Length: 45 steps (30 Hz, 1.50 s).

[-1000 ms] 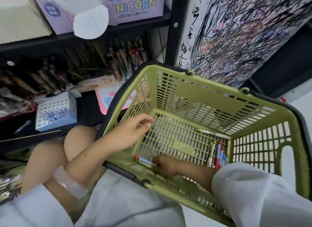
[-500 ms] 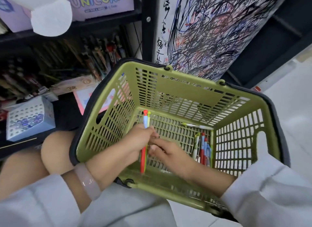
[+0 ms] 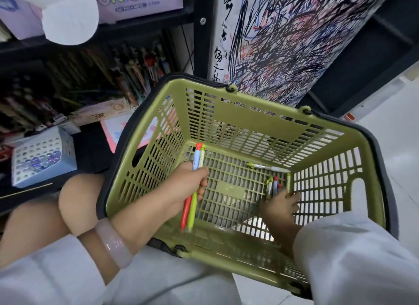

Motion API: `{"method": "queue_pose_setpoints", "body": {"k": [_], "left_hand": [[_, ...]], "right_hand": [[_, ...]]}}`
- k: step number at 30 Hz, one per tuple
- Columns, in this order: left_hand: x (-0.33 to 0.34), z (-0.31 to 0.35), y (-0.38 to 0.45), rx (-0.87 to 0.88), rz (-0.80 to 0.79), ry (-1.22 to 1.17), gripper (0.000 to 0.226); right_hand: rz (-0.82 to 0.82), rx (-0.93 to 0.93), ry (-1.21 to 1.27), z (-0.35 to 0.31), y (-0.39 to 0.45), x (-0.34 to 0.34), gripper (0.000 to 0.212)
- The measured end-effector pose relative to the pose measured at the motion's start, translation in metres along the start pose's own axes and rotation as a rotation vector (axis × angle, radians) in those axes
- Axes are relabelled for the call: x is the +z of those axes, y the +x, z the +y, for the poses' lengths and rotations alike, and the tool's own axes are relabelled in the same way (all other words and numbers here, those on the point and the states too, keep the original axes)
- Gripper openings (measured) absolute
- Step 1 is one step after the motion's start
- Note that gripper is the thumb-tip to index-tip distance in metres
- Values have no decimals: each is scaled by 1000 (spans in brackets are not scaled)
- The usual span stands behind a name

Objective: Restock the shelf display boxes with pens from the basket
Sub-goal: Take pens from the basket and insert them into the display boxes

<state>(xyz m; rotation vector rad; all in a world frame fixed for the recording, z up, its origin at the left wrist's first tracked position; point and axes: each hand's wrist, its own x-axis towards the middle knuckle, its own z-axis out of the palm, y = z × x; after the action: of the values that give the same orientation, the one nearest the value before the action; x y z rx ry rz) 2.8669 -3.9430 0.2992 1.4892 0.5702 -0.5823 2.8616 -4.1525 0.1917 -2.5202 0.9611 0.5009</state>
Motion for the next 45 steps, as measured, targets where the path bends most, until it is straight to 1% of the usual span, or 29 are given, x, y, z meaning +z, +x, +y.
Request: {"method": "queue_pose_setpoints", "body": {"k": [2, 6, 10, 12, 14, 18, 25, 27, 29, 30, 32, 34, 35, 36, 38, 39, 41, 43, 45], "left_hand": [[-1, 1, 0, 0, -14, -12, 10], [-2, 5, 0, 3, -30, -7, 8], [-4, 6, 0, -6, -36, -18, 9], [-4, 7, 0, -10, -39, -15, 9], [-4, 6, -1, -14, -40, -19, 9], [-5, 4, -4, -23, -54, -44, 7], [-6, 2, -5, -1, -39, -90, 6], [-9, 1, -4, 8, -20, -98, 8], [-11, 3, -3, -1, 5, -138, 10], [-12, 4, -2, -13, 20, -180, 11], [-12, 7, -1, -31, 39, -270, 14], [-11, 11, -2, -5, 41, -304, 18], [-12, 13, -4, 20, 38, -325, 20], [-13, 15, -8, 44, 39, -365, 22], [-19, 23, -14, 71, 48, -481, 25], [-24, 27, -18, 88, 49, -531, 26], [-33, 35, -25, 140, 29, -581, 28], [-41, 42, -33, 202, -12, -564, 32], [-47, 46, -42, 277, -5, -539, 35]], "right_hand": [[-6, -29, -73, 1, -3, 0, 63], [-56, -9, -31, -1, -5, 1, 61], [-47, 20, -53, -7, 0, -1, 56], [-67, -10, -80, -7, 4, -1, 55], [-95, -69, -132, -3, 11, -1, 58], [-51, -137, -241, 4, 22, 1, 62], [-114, -227, -156, -3, 32, 3, 47], [-201, -208, 9, -17, 27, -3, 48], [-327, -220, 225, -42, 15, -10, 48], [-421, -255, 329, -58, 4, -15, 47], [-664, -339, 539, -93, -22, -26, 43], [-902, -402, 761, -123, -51, -38, 32], [-953, -441, 816, -135, -65, -44, 26], [-959, -489, 831, -144, -77, -50, 21], [-891, -593, 810, -159, -98, -59, 16], [-829, -661, 785, -164, -107, -62, 16], [-653, -824, 706, -174, -121, -65, 18], [-495, -937, 644, -182, -133, -65, 20], [-385, -1019, 627, -190, -147, -66, 21]]}}
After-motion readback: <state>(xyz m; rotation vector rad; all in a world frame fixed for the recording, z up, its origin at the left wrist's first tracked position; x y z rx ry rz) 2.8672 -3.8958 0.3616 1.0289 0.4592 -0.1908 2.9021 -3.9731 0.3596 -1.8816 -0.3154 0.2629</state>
